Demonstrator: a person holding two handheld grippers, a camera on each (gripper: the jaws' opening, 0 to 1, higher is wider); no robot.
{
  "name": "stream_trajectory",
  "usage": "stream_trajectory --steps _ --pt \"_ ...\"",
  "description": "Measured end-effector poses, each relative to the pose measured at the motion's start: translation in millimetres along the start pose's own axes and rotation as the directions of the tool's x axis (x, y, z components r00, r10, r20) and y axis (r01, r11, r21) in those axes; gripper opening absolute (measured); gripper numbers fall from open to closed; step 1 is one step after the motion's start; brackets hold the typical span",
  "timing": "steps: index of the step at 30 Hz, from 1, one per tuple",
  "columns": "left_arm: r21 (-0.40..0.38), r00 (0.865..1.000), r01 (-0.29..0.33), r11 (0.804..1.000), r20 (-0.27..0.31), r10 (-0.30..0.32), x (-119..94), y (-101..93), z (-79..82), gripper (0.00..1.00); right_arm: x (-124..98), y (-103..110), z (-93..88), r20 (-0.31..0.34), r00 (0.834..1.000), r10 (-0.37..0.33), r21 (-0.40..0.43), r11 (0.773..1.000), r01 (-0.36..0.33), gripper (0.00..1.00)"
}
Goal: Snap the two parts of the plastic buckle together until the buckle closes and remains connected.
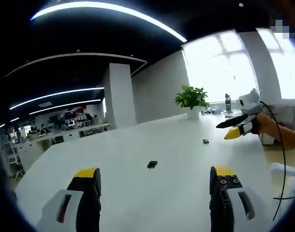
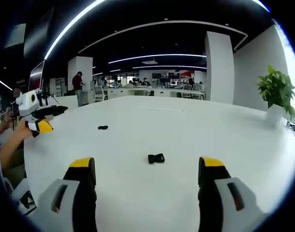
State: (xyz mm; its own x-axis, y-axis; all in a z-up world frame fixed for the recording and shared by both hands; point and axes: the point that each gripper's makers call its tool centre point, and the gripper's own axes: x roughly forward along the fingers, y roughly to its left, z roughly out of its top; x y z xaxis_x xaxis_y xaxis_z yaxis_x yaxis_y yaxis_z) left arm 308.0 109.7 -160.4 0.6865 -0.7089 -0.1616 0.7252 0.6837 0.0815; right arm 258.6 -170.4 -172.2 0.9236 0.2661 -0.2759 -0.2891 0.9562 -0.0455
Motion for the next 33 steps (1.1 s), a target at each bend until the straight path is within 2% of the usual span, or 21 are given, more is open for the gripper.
stream_trajectory --steps 4,6,8,11,19,21,24,27,29,33 --pt "0.014 1.000 0.000 1.000 -0.010 0.000 19 9.5 -0.4 0.94 -2 0 -3.2 -0.007 1.000 0.003 0.003 1.000 -0.003 0.87" --pt "0.016 0.999 0.013 1.000 -0.034 -0.012 28 9.7 -1.8 0.93 -3 -1 -4.7 -0.009 1.000 0.004 0.005 1.000 -0.003 0.87" --pt "0.004 0.999 0.023 1.000 -0.048 -0.023 38 10.6 -2.4 0.89 -5 0 -6.3 -0.012 1.000 0.009 0.019 1.000 -0.009 0.86" --pt "-0.029 0.999 0.024 0.999 -0.033 -0.025 50 13.8 0.0 0.82 -6 0 -7.6 -0.013 1.000 0.015 0.028 0.999 -0.014 0.86" --pt "-0.053 0.990 0.013 0.999 -0.137 -0.020 80 14.3 -11.3 0.82 -7 2 -8.1 -0.008 1.000 0.025 0.037 0.999 -0.025 0.85" --pt "-0.117 0.978 -0.038 0.992 -0.207 0.013 83 18.3 -20.5 0.79 -7 4 -9.1 -0.012 0.999 0.031 0.043 0.999 -0.031 0.84" --pt "-0.126 0.978 -0.047 0.991 -0.209 0.020 92 19.0 -19.8 0.76 -7 6 -10.1 -0.017 0.999 0.040 0.045 0.998 -0.039 0.84" --pt "-0.101 0.974 -0.070 0.992 -0.223 0.046 95 18.9 -21.3 0.66 -8 7 -10.1 -0.014 0.999 0.042 0.043 0.998 -0.041 0.84" --pt "-0.066 0.973 -0.063 0.996 -0.226 0.047 99 16.2 -22.3 0.59 -9 6 -10.0 -0.013 0.999 0.040 0.043 0.998 -0.039 0.83" --pt "0.004 0.963 -0.037 0.999 -0.267 0.036 105 8.7 -30.1 0.58 -11 4 -11.3 -0.013 0.999 0.039 0.042 0.998 -0.038 0.83"
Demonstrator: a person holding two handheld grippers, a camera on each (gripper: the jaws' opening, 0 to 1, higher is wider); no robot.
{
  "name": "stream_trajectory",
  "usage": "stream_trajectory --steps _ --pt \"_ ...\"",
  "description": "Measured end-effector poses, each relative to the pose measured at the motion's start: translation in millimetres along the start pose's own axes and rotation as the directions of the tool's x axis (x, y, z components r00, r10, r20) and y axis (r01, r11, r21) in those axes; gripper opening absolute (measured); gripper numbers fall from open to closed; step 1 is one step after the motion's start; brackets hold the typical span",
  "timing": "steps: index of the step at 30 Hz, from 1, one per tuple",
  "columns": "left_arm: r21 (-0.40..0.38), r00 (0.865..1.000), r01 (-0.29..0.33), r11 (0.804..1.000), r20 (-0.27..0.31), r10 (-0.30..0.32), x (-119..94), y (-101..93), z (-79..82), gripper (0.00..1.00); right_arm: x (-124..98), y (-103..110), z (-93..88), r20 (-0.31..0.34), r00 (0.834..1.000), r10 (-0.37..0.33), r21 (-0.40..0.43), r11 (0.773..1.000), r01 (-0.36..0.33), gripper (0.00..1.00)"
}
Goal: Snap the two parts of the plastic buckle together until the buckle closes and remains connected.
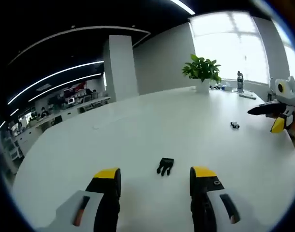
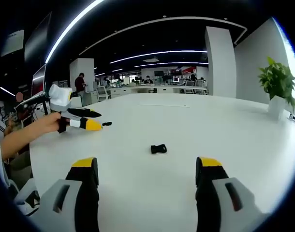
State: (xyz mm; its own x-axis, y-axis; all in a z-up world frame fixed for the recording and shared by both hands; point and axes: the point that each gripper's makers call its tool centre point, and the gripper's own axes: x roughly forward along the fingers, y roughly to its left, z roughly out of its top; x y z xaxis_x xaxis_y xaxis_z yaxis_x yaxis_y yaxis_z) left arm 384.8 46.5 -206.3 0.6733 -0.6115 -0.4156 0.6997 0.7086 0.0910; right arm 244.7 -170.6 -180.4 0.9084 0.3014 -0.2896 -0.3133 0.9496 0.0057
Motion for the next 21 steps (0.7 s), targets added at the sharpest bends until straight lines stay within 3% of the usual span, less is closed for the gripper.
stream_trajectory --steps 16,21 --pt "-0.023 1.000 0.027 0.999 0.001 -0.027 3.9 -5.0 1.2 0.24 -6.4 -8.3 -6.4 -0.004 1.000 -0.010 0.003 1.000 0.010 0.81" --pt "-0.025 0.999 0.037 0.999 -0.008 -0.038 5.7 -6.8 -0.4 0.17 -8.0 -7.5 -5.0 0.001 1.000 -0.008 0.000 1.000 0.008 0.80"
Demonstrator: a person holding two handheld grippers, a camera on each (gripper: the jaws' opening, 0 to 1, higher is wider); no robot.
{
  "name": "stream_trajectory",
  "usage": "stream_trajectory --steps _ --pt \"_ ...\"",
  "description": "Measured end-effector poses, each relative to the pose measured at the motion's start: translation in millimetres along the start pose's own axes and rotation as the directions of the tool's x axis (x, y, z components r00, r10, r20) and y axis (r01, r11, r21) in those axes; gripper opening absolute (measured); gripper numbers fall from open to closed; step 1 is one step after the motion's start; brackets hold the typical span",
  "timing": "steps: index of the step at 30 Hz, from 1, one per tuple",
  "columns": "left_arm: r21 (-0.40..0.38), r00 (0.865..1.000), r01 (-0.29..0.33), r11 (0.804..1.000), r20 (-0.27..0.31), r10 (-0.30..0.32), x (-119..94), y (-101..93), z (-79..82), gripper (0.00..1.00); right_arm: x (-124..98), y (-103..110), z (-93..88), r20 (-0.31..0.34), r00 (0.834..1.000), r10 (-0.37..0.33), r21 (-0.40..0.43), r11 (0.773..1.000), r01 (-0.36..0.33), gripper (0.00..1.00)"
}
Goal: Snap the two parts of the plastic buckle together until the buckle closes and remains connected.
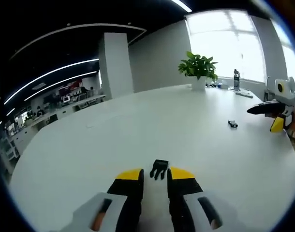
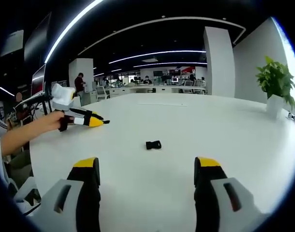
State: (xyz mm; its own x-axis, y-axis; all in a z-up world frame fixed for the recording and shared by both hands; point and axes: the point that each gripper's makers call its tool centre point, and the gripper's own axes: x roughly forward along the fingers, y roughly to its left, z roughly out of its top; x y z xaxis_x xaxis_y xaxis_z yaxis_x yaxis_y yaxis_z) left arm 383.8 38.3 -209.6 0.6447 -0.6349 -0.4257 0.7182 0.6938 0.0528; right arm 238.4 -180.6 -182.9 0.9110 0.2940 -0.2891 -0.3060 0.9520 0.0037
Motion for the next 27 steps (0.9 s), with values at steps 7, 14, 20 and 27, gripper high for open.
stream_trajectory --steps 7,14,20,27 --pt "0.010 1.000 -0.003 1.000 -0.006 0.003 1.4 -0.6 -1.6 0.00 -0.7 1.1 -0.9 0.001 1.000 0.005 0.005 1.000 -0.005 0.80" --pt "0.001 1.000 -0.001 1.000 -0.007 0.001 1.1 -1.6 -1.9 0.00 -0.4 1.0 -2.9 -0.002 1.000 0.008 0.010 1.000 -0.008 0.79" --pt "0.006 1.000 -0.001 1.000 -0.007 0.001 1.0 -0.8 -0.8 0.02 -0.6 2.5 -1.6 0.000 1.000 0.015 0.005 1.000 -0.015 0.79" --pt "0.005 1.000 0.004 1.000 0.006 -0.004 -1.4 0.3 3.1 0.09 -0.8 3.7 2.5 0.007 1.000 0.018 -0.006 1.000 -0.018 0.79"
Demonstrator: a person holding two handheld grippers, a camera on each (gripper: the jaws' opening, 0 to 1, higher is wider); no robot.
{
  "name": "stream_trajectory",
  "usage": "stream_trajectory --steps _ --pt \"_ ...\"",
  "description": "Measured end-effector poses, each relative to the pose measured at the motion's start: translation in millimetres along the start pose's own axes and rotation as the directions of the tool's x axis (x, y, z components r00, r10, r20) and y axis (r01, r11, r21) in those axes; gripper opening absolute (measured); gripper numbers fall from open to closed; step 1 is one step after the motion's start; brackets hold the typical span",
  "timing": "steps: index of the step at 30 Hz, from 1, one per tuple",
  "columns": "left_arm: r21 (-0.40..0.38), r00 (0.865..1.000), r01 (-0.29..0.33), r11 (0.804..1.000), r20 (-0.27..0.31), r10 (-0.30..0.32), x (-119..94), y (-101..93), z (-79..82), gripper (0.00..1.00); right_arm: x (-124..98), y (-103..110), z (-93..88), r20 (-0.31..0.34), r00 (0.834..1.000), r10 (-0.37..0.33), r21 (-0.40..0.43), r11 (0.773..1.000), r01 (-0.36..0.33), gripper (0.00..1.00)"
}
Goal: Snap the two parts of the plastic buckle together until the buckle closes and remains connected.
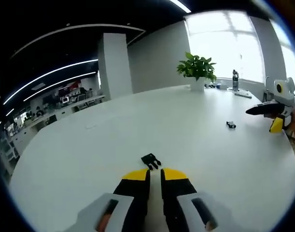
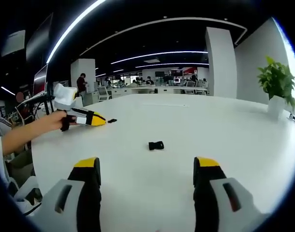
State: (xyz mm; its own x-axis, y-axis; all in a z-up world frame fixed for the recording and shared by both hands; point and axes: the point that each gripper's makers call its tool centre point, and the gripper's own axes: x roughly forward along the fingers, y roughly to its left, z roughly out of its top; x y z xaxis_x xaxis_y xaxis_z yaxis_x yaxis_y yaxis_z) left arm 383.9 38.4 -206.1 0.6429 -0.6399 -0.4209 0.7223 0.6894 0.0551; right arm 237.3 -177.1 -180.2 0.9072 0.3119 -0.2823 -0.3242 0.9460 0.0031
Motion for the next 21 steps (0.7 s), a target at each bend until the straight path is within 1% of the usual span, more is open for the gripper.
stream_trajectory --steps 2,5,8,10,11,15,18,21 --pt "-0.003 1.000 -0.002 1.000 0.004 0.002 -1 0.7 0.7 0.11 0 1 1.2 0.002 1.000 0.003 -0.005 1.000 -0.003 0.79" --pt "-0.007 1.000 -0.002 1.000 0.005 0.002 -3 1.3 0.1 0.16 3 3 2.7 0.005 1.000 0.015 -0.012 1.000 -0.015 0.79" --pt "-0.006 1.000 0.018 1.000 0.018 -0.018 -5 1.9 0.9 0.20 10 5 4.4 0.007 0.999 0.033 -0.032 0.999 -0.032 0.79" --pt "-0.004 0.998 0.049 0.999 0.026 -0.049 -5 0.6 2.6 0.22 15 5 6.8 0.014 0.999 0.050 -0.055 0.997 -0.050 0.79" --pt "-0.003 0.998 0.053 0.999 0.026 -0.053 -5 0.4 2.6 0.24 16 5 7.2 0.014 0.999 0.053 -0.057 0.997 -0.052 0.79" --pt "0.018 0.993 0.119 0.993 -0.016 -0.119 -1 -1.2 -1.2 0.40 32 -3 15.9 0.025 0.996 0.088 -0.049 0.995 -0.087 0.79" --pt "0.030 0.990 0.136 0.990 -0.026 -0.136 -2 1.2 -0.6 0.44 41 -8 21.7 0.027 0.994 0.101 -0.048 0.994 -0.100 0.79" --pt "0.044 0.990 0.139 0.989 -0.001 -0.139 -5 7.1 6.4 0.45 47 -9 27.1 0.024 0.992 0.123 -0.070 0.990 -0.121 0.79"
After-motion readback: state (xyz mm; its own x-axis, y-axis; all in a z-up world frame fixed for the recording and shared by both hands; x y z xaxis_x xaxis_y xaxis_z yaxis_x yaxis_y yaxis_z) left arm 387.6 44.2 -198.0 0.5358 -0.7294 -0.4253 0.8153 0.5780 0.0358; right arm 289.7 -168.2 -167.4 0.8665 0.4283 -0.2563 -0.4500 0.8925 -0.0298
